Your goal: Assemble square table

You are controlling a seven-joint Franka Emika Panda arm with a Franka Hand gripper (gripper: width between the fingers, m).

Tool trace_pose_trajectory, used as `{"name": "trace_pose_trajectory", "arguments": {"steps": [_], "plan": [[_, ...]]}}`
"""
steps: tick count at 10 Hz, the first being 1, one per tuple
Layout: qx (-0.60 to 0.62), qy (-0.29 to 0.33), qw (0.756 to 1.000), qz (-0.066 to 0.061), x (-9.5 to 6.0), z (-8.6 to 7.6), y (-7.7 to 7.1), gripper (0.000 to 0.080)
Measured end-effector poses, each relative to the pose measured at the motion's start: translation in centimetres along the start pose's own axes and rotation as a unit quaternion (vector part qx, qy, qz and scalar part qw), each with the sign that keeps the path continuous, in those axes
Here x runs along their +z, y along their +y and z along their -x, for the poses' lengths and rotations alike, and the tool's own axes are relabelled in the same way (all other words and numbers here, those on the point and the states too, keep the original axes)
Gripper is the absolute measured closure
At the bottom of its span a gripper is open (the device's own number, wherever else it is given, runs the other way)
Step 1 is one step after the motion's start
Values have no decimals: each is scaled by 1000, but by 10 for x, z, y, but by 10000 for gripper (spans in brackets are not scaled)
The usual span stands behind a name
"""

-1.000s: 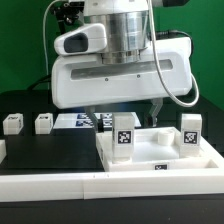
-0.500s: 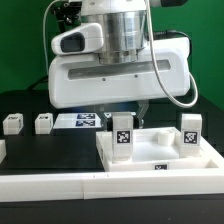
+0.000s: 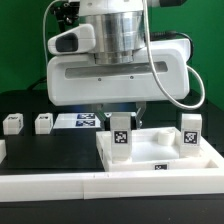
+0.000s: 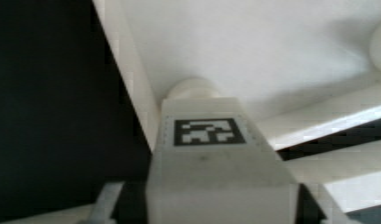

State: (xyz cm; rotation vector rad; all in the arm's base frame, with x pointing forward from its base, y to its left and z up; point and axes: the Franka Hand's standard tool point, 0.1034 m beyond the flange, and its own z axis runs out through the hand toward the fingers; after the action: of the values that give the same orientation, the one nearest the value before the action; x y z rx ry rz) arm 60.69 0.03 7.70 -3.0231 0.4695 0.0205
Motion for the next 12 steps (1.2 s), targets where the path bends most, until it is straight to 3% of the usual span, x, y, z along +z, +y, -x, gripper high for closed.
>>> {"name": "trace_pose_trajectory", "arguments": {"steps": [4,8,10,11,12], "plan": [[208,1,978,0,1,0,-1,506],[399,0,917,-11,1,0,-2,506],[406,0,914,-11,1,0,-3,506],[401,0,916,-11,1,0,-3,430],[376,-2,927,-11,1,0,-4,430]]}}
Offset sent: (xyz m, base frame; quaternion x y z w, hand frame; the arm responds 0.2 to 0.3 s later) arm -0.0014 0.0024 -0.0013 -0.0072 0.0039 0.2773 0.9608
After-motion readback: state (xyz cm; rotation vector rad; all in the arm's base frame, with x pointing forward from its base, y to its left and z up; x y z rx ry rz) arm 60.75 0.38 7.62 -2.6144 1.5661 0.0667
